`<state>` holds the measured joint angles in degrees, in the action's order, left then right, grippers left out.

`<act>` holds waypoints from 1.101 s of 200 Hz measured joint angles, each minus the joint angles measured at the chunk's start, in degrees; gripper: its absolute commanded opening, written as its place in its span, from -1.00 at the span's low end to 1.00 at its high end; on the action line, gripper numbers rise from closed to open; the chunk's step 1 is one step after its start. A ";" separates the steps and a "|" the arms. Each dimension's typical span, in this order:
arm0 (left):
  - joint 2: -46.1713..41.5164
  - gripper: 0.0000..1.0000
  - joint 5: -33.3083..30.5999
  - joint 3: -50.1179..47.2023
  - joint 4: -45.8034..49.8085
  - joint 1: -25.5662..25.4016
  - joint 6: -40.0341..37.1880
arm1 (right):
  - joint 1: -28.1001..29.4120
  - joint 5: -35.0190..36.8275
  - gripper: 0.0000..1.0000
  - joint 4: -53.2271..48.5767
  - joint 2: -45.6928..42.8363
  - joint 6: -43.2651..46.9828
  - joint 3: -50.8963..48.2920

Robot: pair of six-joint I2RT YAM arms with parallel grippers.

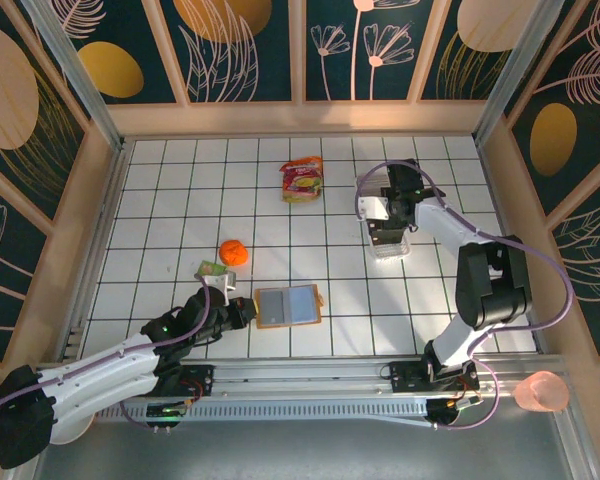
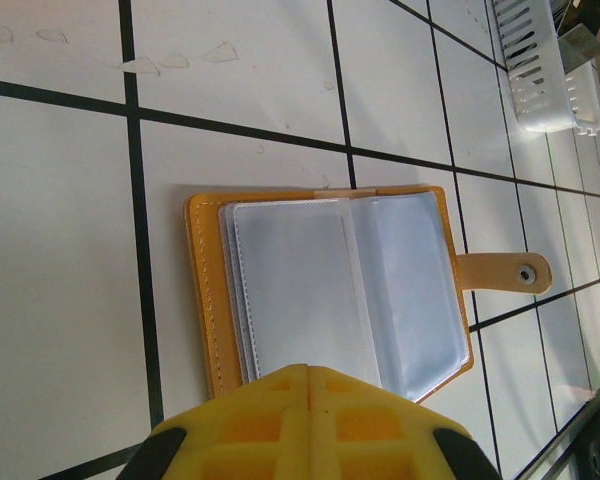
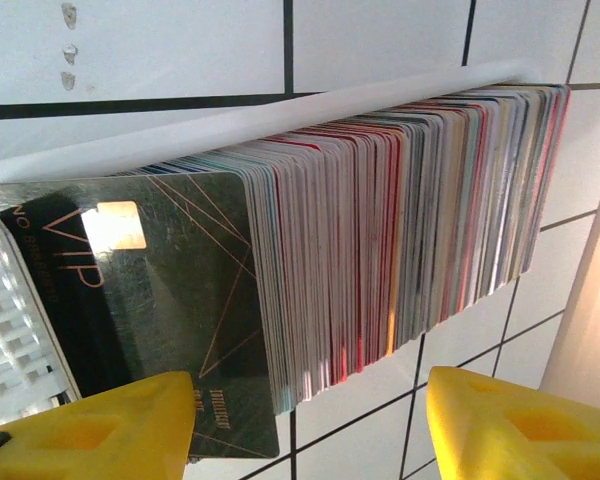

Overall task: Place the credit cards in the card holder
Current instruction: Pick up the credit card from the storage box.

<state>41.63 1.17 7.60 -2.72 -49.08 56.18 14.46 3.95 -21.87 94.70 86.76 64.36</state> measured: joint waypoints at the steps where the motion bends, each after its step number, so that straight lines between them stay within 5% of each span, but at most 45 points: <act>1: 0.00 -0.96 0.00 0.00 0.00 0.00 0.00 | 0.00 0.00 0.26 -0.02 0.02 0.00 0.00; 121: 0.00 -0.98 -0.15 0.00 0.04 0.00 0.00 | 0.33 0.48 0.04 -1.11 1.60 1.46 0.00; 220: -0.48 -0.99 -0.15 0.00 0.42 0.02 0.02 | 0.68 0.37 0.04 -1.88 1.75 1.44 0.00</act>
<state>41.15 1.02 7.60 -2.31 -49.06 56.21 15.14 4.32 -23.75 96.44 88.20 64.36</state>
